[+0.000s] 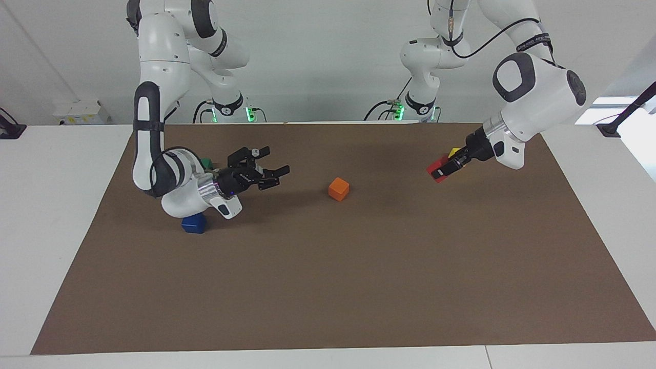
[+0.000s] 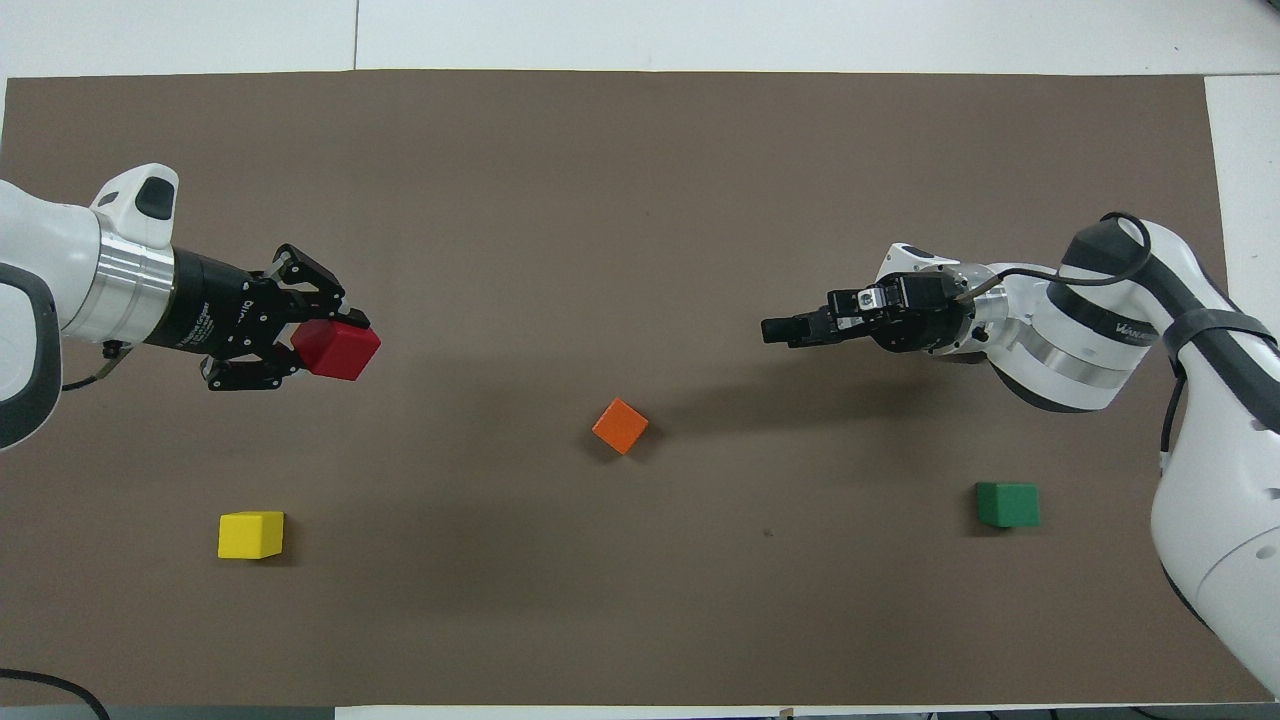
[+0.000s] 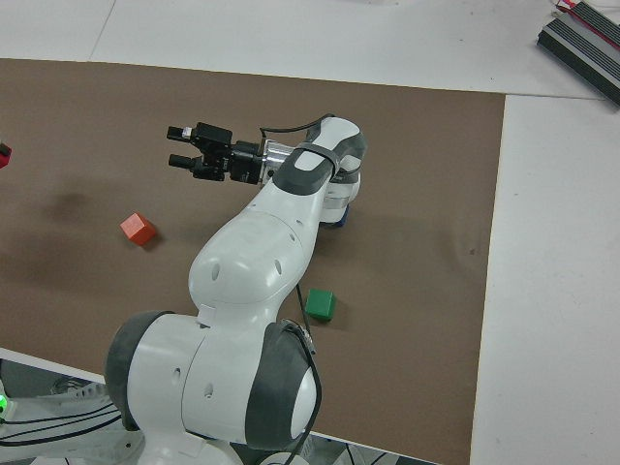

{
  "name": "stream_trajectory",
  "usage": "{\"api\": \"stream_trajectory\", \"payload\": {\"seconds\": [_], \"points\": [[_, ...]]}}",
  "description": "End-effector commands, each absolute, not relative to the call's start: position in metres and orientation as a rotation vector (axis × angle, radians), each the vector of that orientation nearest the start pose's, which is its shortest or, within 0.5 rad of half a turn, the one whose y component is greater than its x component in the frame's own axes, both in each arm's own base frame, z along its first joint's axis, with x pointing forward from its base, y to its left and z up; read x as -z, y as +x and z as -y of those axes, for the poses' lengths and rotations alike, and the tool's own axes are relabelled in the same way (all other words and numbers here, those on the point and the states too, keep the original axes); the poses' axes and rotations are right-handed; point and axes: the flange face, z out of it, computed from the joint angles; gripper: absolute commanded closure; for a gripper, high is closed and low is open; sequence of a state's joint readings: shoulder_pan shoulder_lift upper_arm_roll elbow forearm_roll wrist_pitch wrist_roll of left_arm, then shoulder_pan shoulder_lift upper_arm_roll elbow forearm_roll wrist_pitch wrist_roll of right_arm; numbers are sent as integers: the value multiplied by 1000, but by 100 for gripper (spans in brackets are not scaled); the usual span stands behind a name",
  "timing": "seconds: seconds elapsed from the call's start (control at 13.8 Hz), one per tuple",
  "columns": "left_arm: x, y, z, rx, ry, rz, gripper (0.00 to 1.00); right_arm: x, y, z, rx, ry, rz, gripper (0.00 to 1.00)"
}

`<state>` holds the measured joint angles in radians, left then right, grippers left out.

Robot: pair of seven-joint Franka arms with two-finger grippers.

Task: Transfer red block to right arm and stack on blue block
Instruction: 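Lift the red block with the left gripper while the right gripper approaches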

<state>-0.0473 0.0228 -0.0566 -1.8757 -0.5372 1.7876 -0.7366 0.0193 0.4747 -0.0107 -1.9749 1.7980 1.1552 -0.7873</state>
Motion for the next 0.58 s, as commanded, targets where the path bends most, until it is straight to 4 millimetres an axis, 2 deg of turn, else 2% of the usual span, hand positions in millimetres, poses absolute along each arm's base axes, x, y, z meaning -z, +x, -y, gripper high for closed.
{"api": "stream_trajectory", "payload": {"seconds": [0.0, 0.14, 0.36, 0.43, 0.51], "points": [[-509, 543, 134, -738, -3128, 1636, 100, -312, 573, -150, -90, -1102, 65, 0], [-519, 538, 158, -921, -3051, 1834, 100, -307, 573, -160, -57, -1121, 65, 0], [-532, 534, 176, -1239, -2966, 2054, 100, -298, 577, -165, 27, -1177, 72, 0], [-532, 530, 191, -1260, -2943, 2086, 100, -299, 575, -173, 25, -1167, 73, 0], [-530, 532, 203, -1241, -2868, 2218, 100, -297, 573, -179, 29, -1161, 74, 0]]}}
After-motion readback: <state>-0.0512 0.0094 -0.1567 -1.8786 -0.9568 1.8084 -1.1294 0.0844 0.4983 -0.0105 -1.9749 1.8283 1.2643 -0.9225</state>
